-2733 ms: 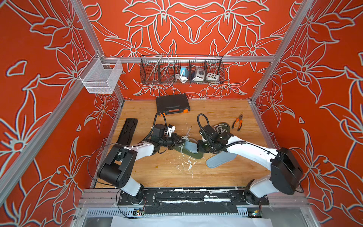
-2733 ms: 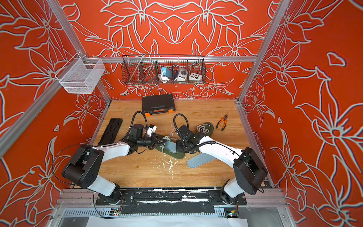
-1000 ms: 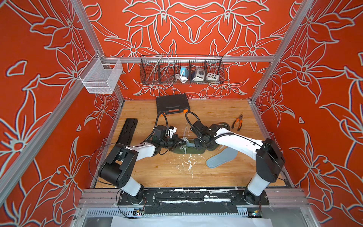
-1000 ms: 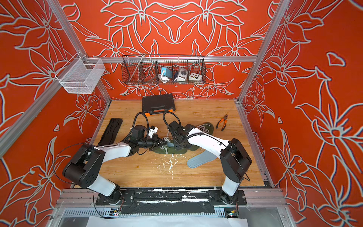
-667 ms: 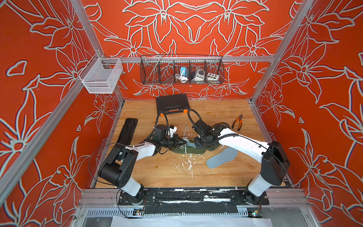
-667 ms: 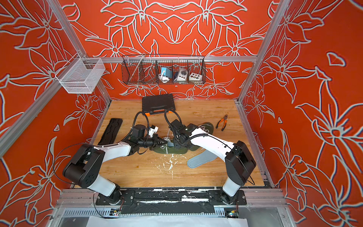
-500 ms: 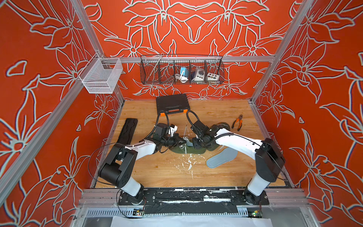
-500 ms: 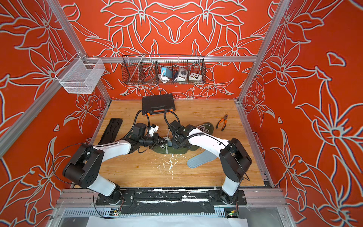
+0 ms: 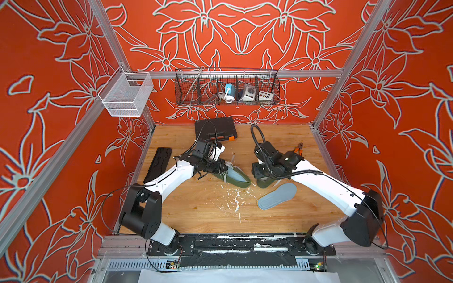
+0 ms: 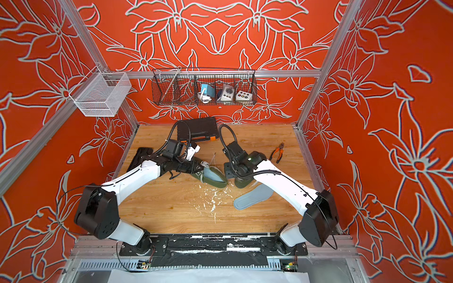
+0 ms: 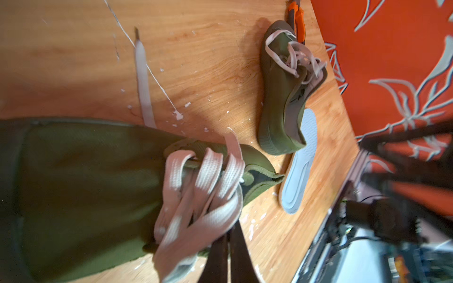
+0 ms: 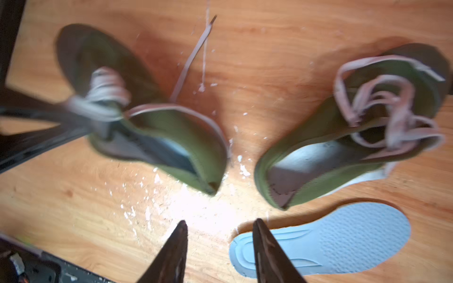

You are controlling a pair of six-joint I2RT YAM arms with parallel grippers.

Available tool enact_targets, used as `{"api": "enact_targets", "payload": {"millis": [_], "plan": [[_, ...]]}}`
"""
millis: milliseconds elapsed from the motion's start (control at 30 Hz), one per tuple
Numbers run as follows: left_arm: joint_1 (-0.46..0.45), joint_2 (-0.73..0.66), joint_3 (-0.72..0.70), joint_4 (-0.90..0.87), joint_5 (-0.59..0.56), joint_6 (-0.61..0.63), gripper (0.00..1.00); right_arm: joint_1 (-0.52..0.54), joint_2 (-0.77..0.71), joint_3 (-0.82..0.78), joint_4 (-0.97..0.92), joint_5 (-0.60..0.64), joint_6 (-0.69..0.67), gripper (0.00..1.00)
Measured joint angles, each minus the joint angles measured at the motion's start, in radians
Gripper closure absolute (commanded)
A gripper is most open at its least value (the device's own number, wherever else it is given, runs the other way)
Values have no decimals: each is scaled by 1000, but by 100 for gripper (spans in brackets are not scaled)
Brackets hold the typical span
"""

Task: Insert the insole into the shoe
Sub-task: Pick up the shoe at the center of the board, then place the shoe at the center of the board.

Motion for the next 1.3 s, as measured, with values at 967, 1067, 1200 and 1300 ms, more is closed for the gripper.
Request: {"api": "enact_targets", "payload": {"millis": [967,1067,1200,1300], "plan": [[1,102,184,-192,-202,828,100,-130,-29,-97,-8,-25,-87,51],[8,149,227,-182,-197,816,100,-133,-43,-119,-8,-29,-88,51],[13,200,294,-179,-161,765,100,-145,-86,-179,-3,-39,-81,50],[14,232,338,-179,-123,714,100,-154,-108,-223,-4,-40,-69,50]]}}
